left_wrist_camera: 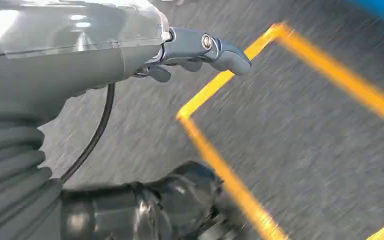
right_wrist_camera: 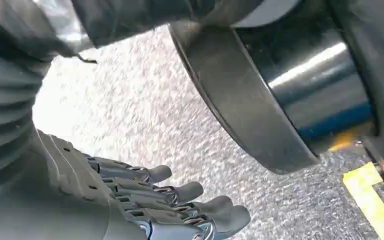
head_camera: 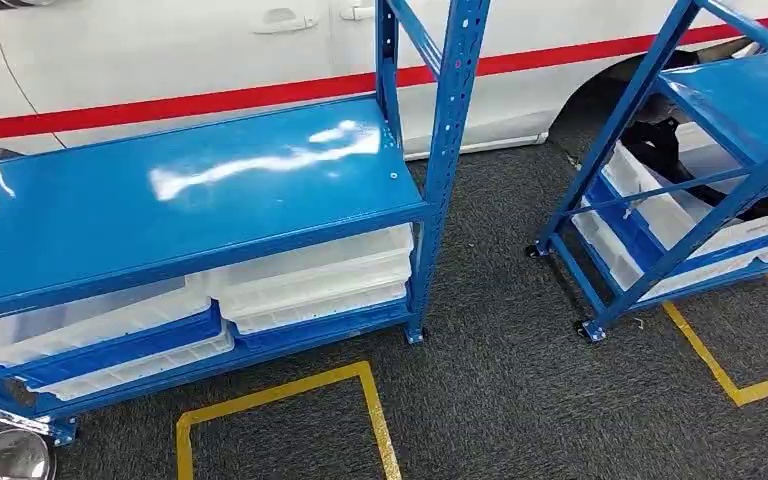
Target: Take the parts from the cabinet and place them on the table.
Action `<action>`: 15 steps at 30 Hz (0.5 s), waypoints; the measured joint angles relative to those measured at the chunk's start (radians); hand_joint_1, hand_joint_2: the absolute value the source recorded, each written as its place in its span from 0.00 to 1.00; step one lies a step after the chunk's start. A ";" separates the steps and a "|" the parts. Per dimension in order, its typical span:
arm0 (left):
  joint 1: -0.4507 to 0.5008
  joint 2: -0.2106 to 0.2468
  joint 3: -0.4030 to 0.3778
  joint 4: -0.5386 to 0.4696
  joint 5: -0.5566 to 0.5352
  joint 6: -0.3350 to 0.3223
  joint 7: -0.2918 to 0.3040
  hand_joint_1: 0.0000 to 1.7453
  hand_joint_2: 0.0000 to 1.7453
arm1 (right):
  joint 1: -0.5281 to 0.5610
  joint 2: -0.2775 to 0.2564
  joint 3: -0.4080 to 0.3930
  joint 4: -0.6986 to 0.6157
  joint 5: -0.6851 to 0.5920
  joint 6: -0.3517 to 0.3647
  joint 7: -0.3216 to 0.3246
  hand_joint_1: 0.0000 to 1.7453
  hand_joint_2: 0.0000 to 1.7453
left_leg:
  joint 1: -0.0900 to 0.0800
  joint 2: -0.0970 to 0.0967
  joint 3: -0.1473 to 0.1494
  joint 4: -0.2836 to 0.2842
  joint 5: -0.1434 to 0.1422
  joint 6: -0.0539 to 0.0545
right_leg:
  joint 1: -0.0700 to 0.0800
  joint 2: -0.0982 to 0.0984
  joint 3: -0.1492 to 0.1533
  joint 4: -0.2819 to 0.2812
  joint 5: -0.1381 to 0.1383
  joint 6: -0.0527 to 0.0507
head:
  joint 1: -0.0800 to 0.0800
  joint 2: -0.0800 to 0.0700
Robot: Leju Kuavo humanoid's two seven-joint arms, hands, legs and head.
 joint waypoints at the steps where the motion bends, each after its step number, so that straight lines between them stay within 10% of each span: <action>1: 0.009 0.007 0.000 -0.005 0.021 -0.017 0.004 0.00 0.00 | 0.005 -0.001 -0.006 -0.005 -0.019 0.003 0.004 0.00 0.00 | 0.000 0.000 0.000 0.000 0.000 0.000 | 0.000 0.000 0.000 0.000 0.000 0.000 | 0.000 0.000; 15: 0.145 0.139 0.003 -0.075 0.330 -0.262 0.070 0.00 0.00 | 0.069 -0.025 -0.123 -0.084 -0.314 0.032 0.051 0.00 0.00 | -0.001 0.000 -0.002 0.000 -0.003 0.000 | -0.001 0.000 0.001 0.000 -0.001 0.000 | 0.000 0.000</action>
